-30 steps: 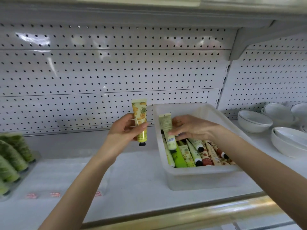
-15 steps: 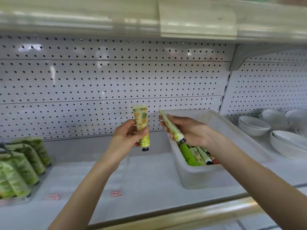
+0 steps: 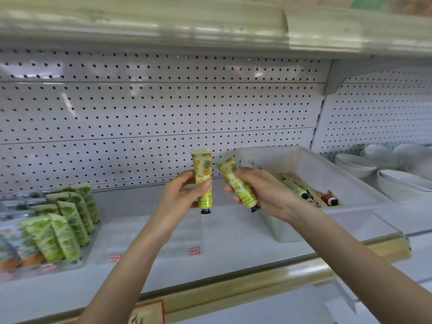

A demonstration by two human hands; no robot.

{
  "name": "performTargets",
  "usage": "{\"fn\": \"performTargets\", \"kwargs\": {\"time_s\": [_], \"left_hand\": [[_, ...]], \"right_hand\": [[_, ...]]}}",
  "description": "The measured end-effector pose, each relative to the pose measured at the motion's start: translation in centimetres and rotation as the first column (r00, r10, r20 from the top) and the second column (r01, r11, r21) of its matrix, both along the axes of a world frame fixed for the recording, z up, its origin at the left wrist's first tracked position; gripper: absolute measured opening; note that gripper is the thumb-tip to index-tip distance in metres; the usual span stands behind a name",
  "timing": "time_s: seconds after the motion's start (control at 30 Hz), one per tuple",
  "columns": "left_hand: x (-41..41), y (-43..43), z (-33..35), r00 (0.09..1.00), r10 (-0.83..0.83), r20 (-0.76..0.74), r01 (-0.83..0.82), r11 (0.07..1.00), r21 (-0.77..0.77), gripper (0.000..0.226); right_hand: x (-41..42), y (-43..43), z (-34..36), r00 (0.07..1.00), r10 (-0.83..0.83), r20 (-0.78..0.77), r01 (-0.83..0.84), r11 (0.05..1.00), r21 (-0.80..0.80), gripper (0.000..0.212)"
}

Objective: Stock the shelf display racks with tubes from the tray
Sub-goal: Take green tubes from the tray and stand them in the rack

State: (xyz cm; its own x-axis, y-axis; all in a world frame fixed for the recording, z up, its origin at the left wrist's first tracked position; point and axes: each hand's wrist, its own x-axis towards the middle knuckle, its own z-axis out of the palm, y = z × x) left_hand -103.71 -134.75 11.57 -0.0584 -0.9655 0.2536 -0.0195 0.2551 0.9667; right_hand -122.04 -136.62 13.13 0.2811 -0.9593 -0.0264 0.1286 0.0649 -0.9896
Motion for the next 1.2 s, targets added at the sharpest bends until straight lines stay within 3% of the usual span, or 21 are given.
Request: {"fn": "performTargets", "kwargs": {"time_s": [0.13,0.23,0.5,0.8,1.0,1.2], "left_hand": [[0.9,1.6,0.0,0.999,0.040,-0.015,-0.039,0.999,0.026,0.012],[1.7,2.9,-0.1,0.992,0.121,-0.034,-0.119,0.992,0.050,0.020],[2.6,8.3,-1.0,0.972,0.233,-0.037,-0.227,0.968,0.109,0.015],[4.9,12.8,-1.5,0.945,0.326,-0.027,-0.321,0.940,0.115,0.012],[7.6,13.5,-0.9,0.940,0.337,-0.044,-0.333,0.939,0.084,0.005],[12.5,13.3,0.0,0.969,0.246,0.010,-0.246,0.967,0.061,0.007]], "right_hand": [[0.9,1.1,-0.2,1.000,-0.009,0.010,0.010,0.998,-0.054,0.007],[1.4,1.9,-0.4,0.997,0.004,-0.074,-0.011,0.996,-0.094,0.013],[3.1,5.2,-1.7,0.988,0.117,0.105,-0.124,0.990,0.064,0.006],[5.8,8.0,-2.3,0.977,0.194,0.087,-0.201,0.975,0.092,0.013],[8.3,8.7,-1.5,0.984,0.174,0.042,-0.175,0.984,0.033,0.010],[12.8,9.0,-0.5,0.989,0.139,0.053,-0.138,0.990,-0.014,0.011]]}}
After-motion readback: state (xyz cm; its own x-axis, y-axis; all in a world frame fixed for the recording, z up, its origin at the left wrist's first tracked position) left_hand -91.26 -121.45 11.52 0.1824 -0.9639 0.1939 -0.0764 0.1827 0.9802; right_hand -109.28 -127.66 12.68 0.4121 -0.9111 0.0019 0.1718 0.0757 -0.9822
